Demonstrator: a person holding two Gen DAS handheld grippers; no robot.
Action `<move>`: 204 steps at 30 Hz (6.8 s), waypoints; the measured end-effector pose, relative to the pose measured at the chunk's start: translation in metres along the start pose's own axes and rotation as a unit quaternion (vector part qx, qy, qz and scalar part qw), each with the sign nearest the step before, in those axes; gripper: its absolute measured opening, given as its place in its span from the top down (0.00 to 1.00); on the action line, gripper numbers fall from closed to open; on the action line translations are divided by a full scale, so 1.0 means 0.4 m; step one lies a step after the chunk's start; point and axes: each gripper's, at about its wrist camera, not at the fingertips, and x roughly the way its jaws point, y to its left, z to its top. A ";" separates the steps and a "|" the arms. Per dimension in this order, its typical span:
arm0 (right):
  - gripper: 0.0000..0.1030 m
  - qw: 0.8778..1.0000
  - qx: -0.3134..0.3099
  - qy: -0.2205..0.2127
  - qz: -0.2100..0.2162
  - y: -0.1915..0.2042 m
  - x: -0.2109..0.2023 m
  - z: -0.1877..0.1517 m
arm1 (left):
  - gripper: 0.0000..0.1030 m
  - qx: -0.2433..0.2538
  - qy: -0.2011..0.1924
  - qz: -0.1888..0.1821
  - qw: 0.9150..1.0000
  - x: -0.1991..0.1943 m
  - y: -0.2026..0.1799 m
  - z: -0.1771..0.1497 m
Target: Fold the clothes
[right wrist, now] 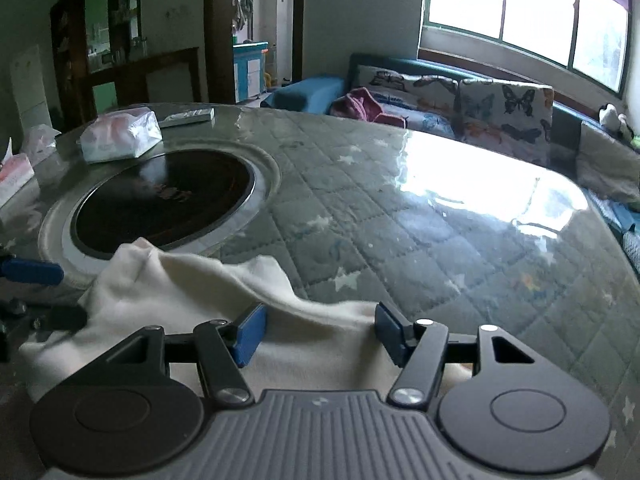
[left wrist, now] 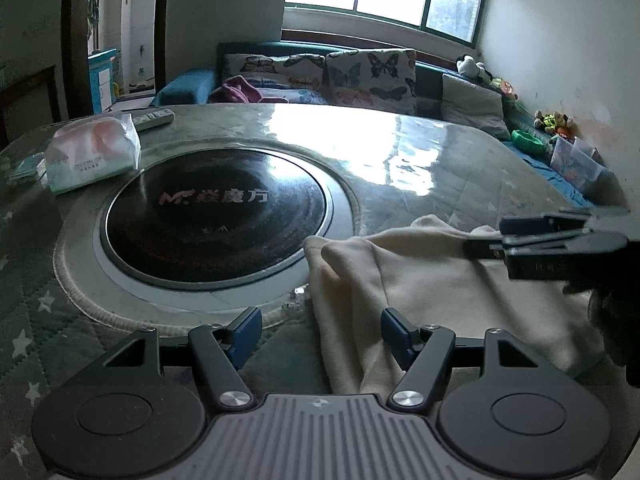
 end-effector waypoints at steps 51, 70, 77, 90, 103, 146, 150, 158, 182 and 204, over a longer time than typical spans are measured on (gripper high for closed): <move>0.65 0.951 -0.301 0.003 0.070 0.467 -0.138 -0.127 | 0.35 -0.157 0.002 -0.107 0.982 -0.055 0.135 -0.012; 0.95 0.981 -0.113 -0.032 0.153 0.294 -0.205 -0.032 | 0.33 -0.303 0.069 -0.187 0.932 0.027 0.124 0.001; 0.96 0.977 -0.102 -0.042 0.180 0.261 -0.221 -0.037 | 0.35 -0.333 0.081 -0.198 0.918 0.061 0.112 0.006; 0.90 0.974 -0.087 -0.047 0.202 0.233 -0.229 -0.077 | 0.81 -0.335 0.091 -0.192 0.918 0.087 0.128 -0.013; 0.65 0.995 0.088 -0.047 0.019 -0.114 -0.249 -0.131 | 0.80 -0.300 0.080 -0.192 0.931 0.077 0.110 -0.013; 0.95 0.972 0.207 -0.108 -0.002 -0.290 -0.339 -0.184 | 0.87 -0.147 0.053 -0.227 0.961 0.091 -0.114 0.130; 0.95 0.970 0.211 -0.116 -0.018 -0.315 -0.355 -0.193 | 0.87 -0.139 0.059 -0.231 0.961 0.102 -0.128 0.131; 0.95 0.969 0.203 -0.127 -0.062 -0.362 -0.395 -0.182 | 0.87 -0.103 0.054 -0.259 0.959 0.123 -0.227 0.182; 0.95 0.945 0.273 -0.080 -0.161 -0.552 -0.354 -0.294 | 0.86 -0.031 0.116 -0.257 0.959 0.280 -0.446 0.178; 0.83 0.959 0.233 -0.058 -0.151 -0.517 -0.277 -0.227 | 0.74 0.032 0.066 -0.232 0.970 0.253 -0.491 0.246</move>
